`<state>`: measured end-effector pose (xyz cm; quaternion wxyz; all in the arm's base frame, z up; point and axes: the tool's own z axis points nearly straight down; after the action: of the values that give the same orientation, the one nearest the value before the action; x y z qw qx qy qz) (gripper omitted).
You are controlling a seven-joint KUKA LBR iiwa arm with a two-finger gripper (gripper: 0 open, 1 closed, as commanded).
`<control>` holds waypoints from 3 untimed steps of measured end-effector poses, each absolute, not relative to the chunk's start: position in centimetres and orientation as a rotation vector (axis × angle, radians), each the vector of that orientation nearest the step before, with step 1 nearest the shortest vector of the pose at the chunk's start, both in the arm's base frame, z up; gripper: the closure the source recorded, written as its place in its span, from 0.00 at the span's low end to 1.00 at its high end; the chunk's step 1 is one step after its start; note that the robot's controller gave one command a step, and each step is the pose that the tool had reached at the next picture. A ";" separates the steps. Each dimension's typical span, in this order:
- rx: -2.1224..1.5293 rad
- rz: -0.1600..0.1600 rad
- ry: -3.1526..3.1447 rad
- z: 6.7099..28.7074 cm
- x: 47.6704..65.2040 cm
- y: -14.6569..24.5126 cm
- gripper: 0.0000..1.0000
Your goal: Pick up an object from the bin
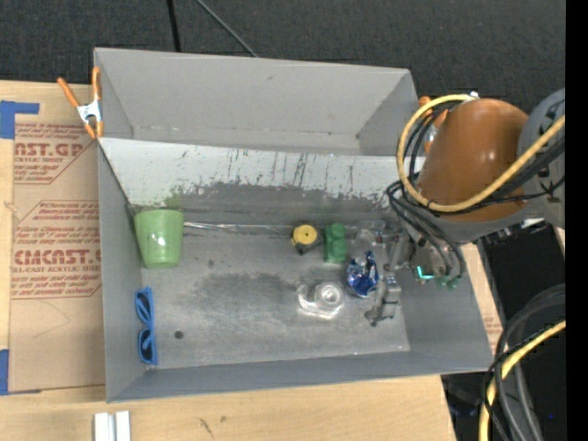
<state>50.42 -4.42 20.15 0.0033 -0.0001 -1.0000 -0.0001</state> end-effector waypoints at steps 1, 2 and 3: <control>0.307 0.000 -3.139 8.3 55.5 -8.0 0.00; 0.617 0.001 -3.095 7.4 57.2 -12.2 0.00; 0.616 0.006 -3.096 7.4 57.2 -12.4 1.00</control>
Offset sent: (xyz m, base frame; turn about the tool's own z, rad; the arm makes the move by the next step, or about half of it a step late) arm 0.0475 -0.0367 -0.1183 -0.1953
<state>57.18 -12.35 7.43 -0.0075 0.1952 -0.9807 0.0018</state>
